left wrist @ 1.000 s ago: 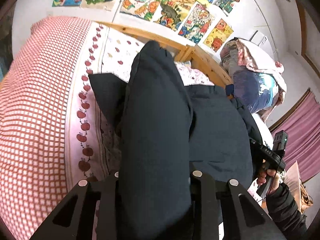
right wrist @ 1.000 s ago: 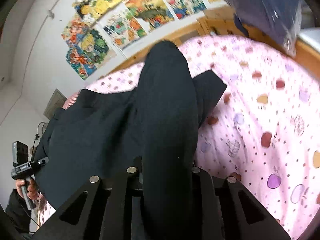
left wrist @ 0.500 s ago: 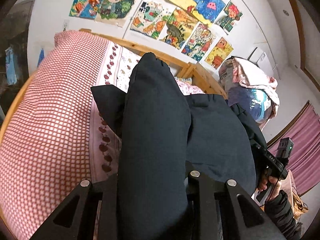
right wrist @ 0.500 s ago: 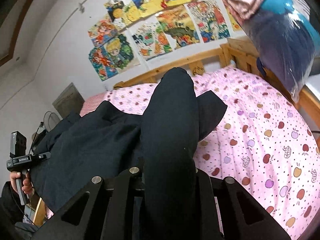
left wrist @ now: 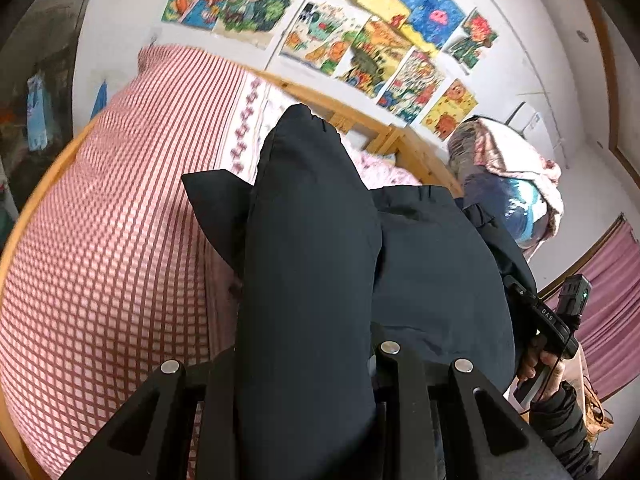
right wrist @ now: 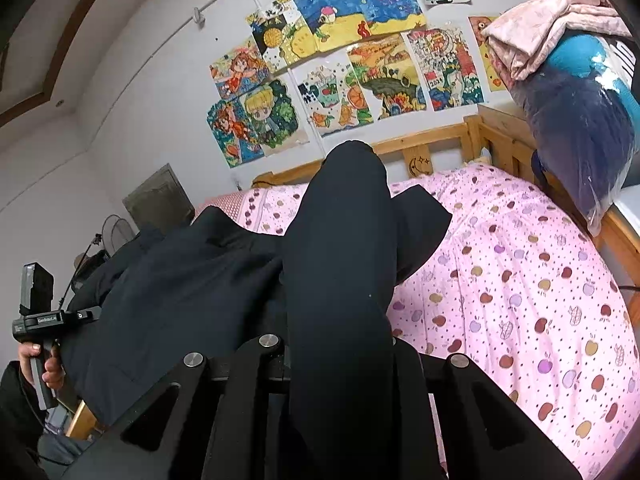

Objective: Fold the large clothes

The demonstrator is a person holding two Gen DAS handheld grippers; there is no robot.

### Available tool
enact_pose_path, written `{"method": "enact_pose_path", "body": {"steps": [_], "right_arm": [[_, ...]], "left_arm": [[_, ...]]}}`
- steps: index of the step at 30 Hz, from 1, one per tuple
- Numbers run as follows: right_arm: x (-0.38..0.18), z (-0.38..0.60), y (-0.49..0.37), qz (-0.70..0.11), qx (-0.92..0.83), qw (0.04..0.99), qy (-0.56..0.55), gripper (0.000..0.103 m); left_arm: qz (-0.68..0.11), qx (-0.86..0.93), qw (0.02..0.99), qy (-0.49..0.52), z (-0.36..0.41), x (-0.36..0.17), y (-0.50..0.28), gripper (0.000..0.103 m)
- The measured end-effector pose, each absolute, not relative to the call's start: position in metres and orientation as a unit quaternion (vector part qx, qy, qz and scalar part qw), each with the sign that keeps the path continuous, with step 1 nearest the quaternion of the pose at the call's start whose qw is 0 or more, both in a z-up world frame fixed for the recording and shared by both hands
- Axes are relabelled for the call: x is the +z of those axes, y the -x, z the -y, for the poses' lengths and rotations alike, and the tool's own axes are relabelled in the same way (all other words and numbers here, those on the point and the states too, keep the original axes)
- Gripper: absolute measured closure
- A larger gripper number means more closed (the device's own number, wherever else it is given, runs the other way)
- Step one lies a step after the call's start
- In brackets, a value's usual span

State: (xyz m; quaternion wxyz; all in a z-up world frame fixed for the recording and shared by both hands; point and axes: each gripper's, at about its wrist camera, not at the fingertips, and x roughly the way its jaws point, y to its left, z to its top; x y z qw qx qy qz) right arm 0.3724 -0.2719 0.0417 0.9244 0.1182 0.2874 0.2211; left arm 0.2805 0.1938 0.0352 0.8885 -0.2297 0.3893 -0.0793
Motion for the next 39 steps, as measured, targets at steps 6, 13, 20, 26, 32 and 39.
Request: {"method": "enact_pose_path", "body": {"steps": [6, 13, 20, 26, 32, 39], "right_arm": [[-0.009, 0.260, -0.383, -0.328, 0.181, 0.923, -0.084, 0.088], [-0.034, 0.264, -0.387, -0.347, 0.146, 0.923, -0.082, 0.083], [-0.055, 0.269, -0.385, -0.374, 0.120, 0.916, -0.079, 0.040], [-0.061, 0.275, -0.378, -0.375, 0.094, 0.918, -0.089, 0.021], [-0.042, 0.279, -0.358, -0.325, 0.072, 0.939, -0.081, 0.016], [-0.012, 0.271, -0.333, -0.279, 0.087, 0.955, -0.058, 0.012]], "left_arm": [[-0.401, -0.080, 0.880, 0.242, -0.201, 0.003, -0.287, 0.076], [-0.410, -0.058, 0.883, 0.220, -0.199, -0.008, -0.289, 0.053], [-0.403, -0.019, 0.893, 0.199, -0.203, -0.007, -0.280, 0.023], [-0.372, 0.038, 0.913, 0.162, -0.199, 0.007, -0.264, 0.011], [-0.325, 0.069, 0.931, 0.150, -0.197, 0.030, -0.245, 0.008], [-0.273, 0.074, 0.948, 0.146, -0.187, 0.056, -0.220, 0.001]]}}
